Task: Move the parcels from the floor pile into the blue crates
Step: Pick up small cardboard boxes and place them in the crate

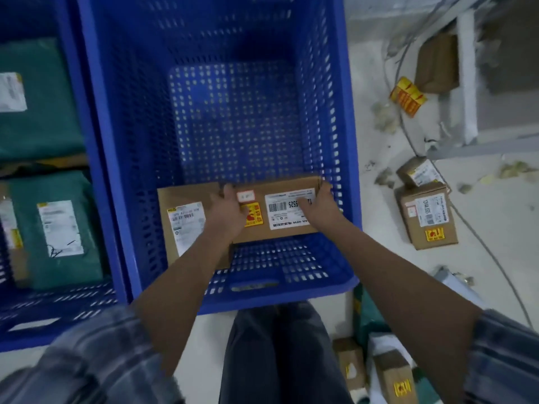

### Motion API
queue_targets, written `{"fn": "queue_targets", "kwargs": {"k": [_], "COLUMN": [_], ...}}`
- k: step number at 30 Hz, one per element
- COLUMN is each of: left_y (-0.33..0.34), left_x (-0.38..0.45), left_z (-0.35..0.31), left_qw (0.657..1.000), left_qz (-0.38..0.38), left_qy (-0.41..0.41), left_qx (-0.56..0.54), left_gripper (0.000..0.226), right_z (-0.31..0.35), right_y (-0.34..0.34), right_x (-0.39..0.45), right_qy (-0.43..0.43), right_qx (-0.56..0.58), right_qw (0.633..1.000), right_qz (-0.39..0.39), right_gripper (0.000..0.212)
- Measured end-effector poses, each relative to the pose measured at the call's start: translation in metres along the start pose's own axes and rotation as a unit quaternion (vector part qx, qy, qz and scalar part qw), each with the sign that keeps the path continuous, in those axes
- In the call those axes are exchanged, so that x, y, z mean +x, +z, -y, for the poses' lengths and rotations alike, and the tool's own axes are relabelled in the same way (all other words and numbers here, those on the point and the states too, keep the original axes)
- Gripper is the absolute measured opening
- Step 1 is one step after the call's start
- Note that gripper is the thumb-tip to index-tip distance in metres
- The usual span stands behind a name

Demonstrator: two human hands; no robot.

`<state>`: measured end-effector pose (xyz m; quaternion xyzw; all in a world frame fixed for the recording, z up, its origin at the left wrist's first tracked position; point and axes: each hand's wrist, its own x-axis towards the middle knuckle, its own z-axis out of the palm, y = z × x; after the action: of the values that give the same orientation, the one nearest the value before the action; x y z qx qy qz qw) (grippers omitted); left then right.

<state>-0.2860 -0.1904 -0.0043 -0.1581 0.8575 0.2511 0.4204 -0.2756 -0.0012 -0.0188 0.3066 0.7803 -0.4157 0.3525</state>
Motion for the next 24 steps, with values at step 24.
{"fn": "queue_targets", "kwargs": {"k": [24], "left_y": [0.156], "left_x": [0.110], "left_z": [0.049], "left_qw": [0.982], "left_qz": [0.044], "left_qy": [-0.031], "left_qx": [0.181], "left_gripper": [0.062], "right_z": [-0.135], "right_y": [0.094], "right_x": [0.116], "right_qy": [0.110], "right_qx": [-0.084], "right_qw": [0.990], "right_qz": [0.000], "right_gripper": [0.066]}}
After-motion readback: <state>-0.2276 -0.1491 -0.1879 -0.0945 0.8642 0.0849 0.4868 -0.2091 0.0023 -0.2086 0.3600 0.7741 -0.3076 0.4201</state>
